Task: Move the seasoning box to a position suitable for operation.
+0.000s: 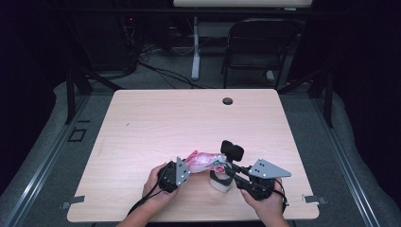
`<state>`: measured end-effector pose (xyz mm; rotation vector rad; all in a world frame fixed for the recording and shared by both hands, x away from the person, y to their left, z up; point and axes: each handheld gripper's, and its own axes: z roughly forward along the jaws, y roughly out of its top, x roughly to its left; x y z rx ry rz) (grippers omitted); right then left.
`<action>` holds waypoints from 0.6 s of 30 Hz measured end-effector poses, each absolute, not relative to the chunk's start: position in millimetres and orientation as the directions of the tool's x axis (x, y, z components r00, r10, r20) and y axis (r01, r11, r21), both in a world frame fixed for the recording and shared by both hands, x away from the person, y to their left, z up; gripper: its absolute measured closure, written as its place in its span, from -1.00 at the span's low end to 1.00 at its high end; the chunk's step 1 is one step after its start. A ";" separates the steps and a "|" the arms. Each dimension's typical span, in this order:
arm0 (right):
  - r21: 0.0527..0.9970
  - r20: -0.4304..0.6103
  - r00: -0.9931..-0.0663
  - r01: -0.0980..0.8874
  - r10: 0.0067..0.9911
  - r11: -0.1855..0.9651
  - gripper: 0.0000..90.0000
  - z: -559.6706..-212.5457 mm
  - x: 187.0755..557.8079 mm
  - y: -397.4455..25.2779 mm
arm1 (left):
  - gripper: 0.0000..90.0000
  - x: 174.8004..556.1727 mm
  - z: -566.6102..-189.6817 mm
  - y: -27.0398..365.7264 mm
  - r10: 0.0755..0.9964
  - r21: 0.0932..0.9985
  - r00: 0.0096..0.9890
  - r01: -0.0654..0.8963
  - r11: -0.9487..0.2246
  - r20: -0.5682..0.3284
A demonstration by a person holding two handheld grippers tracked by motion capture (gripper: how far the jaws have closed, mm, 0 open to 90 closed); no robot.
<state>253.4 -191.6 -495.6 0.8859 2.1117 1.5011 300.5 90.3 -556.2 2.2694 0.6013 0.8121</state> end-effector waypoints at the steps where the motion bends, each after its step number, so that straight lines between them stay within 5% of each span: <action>1: 0.940 0.042 -0.720 0.264 0.693 0.217 0.67 -495.9 253.4 -191.4 | 0.58 301.5 -557.2 91.1 0.604 0.708 0.707 0.209 -0.675 0.367; 18: 0.943 0.068 -0.721 0.272 0.689 0.192 0.51 -496.8 254.1 -192.2 | 0.59 313.0 -561.1 102.2 0.665 0.766 0.727 0.329 -0.553 0.168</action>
